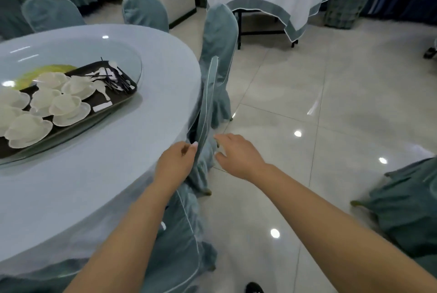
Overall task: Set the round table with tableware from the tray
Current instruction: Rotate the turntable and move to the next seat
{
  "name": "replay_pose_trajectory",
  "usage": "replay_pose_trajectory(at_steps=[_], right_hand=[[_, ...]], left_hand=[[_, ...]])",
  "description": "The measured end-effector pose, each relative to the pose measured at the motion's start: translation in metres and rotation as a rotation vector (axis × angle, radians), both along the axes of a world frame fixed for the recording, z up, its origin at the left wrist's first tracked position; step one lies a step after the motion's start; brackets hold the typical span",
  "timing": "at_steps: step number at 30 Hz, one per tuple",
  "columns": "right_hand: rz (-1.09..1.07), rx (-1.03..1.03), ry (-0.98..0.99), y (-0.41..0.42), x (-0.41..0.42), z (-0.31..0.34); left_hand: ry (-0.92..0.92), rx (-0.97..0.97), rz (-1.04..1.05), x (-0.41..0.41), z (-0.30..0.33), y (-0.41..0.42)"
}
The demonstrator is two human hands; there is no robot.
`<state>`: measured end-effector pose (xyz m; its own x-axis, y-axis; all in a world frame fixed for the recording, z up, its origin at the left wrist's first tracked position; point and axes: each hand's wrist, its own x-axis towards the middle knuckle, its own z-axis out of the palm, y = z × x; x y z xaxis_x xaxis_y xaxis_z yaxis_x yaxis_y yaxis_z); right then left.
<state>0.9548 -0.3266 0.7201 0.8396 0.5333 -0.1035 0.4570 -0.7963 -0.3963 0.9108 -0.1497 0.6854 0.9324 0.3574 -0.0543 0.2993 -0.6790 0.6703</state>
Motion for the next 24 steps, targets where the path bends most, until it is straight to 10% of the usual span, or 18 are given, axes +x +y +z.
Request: replay_pose_trajectory(at_steps=[24], right_hand=[[0.400, -0.010, 0.019, 0.105, 0.208, 0.023]], left_hand=[[0.001, -0.008, 0.419, 0.157, 0.012, 0.077]])
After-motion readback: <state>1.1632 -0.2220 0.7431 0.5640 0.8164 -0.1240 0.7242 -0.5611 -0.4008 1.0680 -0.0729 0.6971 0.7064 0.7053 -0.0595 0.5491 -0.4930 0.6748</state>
